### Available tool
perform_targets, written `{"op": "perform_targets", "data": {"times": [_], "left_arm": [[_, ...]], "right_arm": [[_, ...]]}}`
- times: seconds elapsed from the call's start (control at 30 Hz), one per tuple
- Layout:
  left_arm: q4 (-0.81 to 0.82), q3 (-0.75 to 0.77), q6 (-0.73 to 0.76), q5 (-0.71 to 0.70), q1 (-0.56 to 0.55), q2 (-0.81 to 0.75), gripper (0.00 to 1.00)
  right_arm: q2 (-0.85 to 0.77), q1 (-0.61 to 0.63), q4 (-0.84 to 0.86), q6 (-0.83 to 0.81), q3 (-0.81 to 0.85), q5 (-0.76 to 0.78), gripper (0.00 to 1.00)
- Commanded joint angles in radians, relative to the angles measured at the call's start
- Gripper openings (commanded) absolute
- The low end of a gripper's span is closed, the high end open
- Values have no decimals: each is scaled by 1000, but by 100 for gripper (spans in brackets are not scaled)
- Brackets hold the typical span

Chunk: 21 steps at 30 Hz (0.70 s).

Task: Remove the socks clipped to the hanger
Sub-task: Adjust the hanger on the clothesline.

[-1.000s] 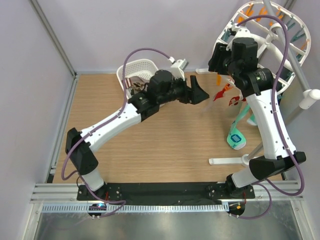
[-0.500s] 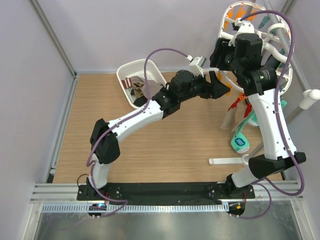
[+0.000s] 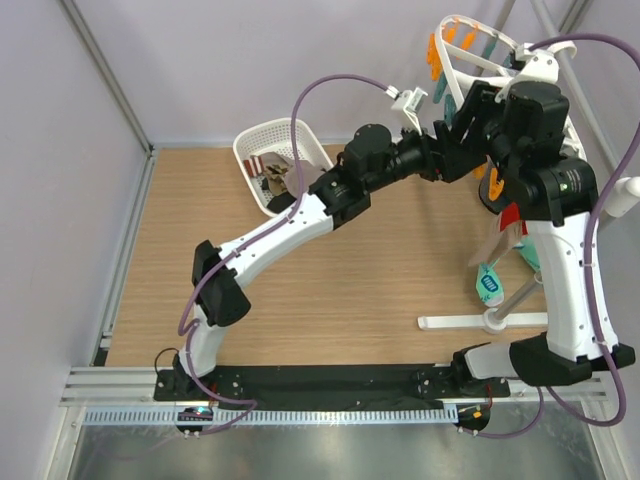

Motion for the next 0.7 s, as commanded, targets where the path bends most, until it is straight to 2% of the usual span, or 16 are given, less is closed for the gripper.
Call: {"op": "perform_targets", "data": {"times": [0.0,0.17,0.27,0.47,0.57,0.67], "left_arm": [[-44,-18,-31,-149,72,-11,75],[-43,-38,-34,-157,78,-20,75],[-43,-49,-34,-165,85,-26,75],[-24,-90,-43,-174,94,-48,75],[-23,-93,-45,-174,94,-52,75],[-21,-98,-43,-176,94,-55,75]], "right_arm": [[-166,13,-101,14,-59,-3,64],[-232,13,-130,28,-135,-3,64],[-263,13,-92,5,-194,12,64],[-225,13,7,-8,-178,63,74],[-204,13,78,6,-156,95,86],[-176,13,92,17,-100,106,89]]}}
